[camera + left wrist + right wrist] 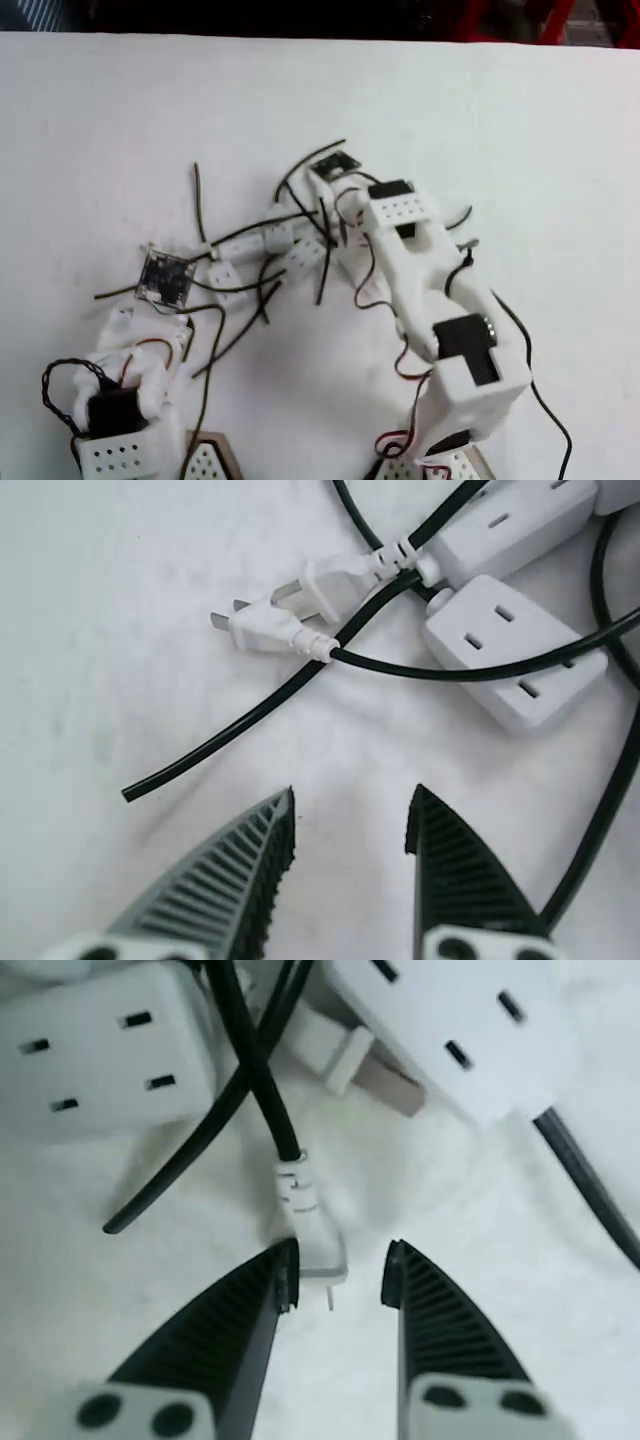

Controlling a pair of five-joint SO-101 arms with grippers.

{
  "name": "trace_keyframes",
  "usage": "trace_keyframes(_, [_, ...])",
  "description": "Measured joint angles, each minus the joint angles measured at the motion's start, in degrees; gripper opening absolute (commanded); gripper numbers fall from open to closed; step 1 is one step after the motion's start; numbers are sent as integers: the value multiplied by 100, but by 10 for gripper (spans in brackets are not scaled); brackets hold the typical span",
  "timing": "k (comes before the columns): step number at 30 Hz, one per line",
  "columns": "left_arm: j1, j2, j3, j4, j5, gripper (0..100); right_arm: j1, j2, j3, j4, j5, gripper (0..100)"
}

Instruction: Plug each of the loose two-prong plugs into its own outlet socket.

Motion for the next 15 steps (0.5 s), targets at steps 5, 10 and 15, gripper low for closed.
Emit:
trace_keyframes(5, [0,0,0,0,0,195,-35,325,-352,290,0,138])
trace_keyframes(10, [0,0,0,0,0,195,-176,598,-633,492,0,80])
trace_keyframes(15, [0,0,0,0,0,195,-176,835,-782,527,9,81])
